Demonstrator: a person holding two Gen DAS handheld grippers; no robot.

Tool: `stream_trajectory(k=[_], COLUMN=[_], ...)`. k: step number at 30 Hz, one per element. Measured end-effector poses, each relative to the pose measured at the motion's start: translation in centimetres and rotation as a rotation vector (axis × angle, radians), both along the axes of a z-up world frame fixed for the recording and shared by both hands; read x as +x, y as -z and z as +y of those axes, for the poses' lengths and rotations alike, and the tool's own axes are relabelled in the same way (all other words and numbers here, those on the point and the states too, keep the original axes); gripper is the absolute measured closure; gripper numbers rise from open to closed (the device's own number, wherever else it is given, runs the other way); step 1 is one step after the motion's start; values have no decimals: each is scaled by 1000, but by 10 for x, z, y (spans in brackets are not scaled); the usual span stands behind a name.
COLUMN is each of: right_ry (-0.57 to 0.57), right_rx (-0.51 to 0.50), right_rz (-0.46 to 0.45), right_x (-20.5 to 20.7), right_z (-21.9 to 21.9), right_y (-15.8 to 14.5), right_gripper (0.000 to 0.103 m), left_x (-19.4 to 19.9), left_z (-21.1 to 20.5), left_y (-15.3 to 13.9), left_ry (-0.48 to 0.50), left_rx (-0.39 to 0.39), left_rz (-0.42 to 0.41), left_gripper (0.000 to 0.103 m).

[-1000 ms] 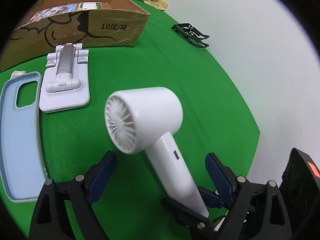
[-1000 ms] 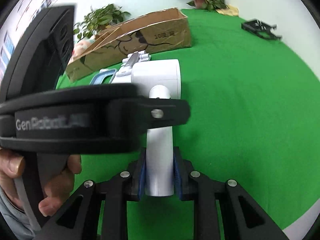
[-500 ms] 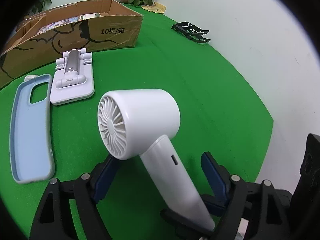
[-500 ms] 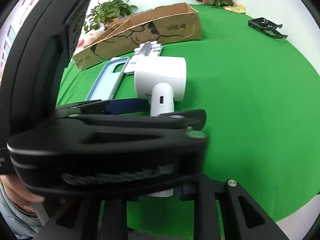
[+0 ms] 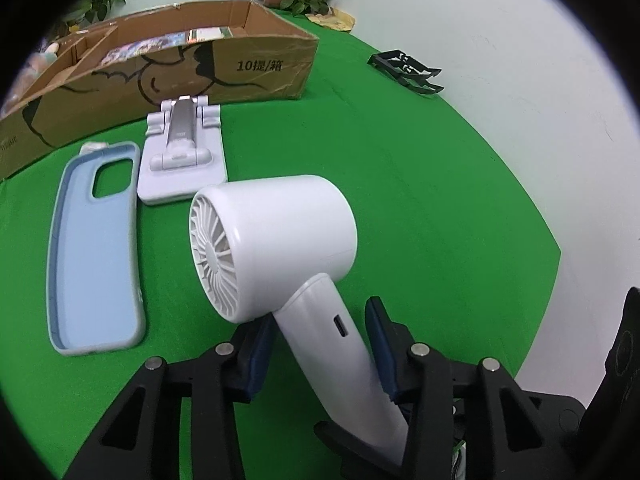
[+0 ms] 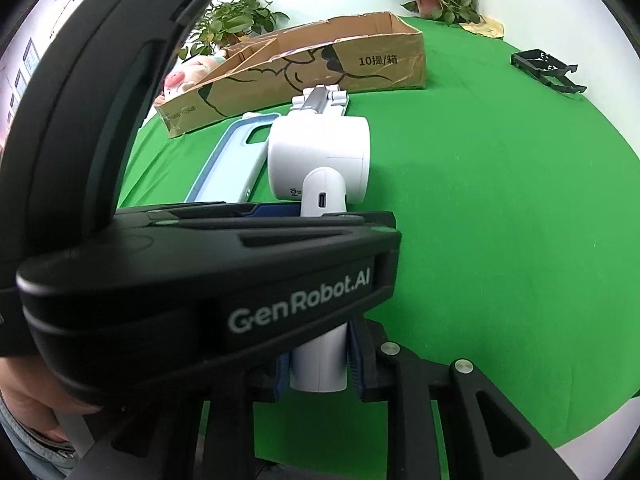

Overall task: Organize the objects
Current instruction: 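Grasp the white hair dryer handle with the right gripper and lift it, then carry the hair dryer over the cardboard box and lower it beside the medicine box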

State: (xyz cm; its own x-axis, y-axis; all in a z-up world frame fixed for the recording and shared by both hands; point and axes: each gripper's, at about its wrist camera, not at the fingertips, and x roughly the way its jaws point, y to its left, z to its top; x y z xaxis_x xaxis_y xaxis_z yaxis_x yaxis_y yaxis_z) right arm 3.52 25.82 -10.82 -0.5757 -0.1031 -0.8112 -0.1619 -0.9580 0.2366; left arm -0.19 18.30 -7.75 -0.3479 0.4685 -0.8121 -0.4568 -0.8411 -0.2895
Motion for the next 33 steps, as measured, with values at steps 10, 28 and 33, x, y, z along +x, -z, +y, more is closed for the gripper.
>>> stream_trajectory(k=[10,28,33], right_ry=[-13,18,20], right_rx=[53,135,121], right_rz=[140,287,227], right_x=[-23,-151,-218], right_z=[9,67,107], right_y=[-37,-126,-129], right_gripper=[82,82,82], left_x=[-20,-169,-233], left_z=[0,17,31], left_y=[-54,-141,-137], left_ry=[-23,28,49], left_rx=[28,167,203], left_rz=[189,204,80], left_gripper=[62,65,66])
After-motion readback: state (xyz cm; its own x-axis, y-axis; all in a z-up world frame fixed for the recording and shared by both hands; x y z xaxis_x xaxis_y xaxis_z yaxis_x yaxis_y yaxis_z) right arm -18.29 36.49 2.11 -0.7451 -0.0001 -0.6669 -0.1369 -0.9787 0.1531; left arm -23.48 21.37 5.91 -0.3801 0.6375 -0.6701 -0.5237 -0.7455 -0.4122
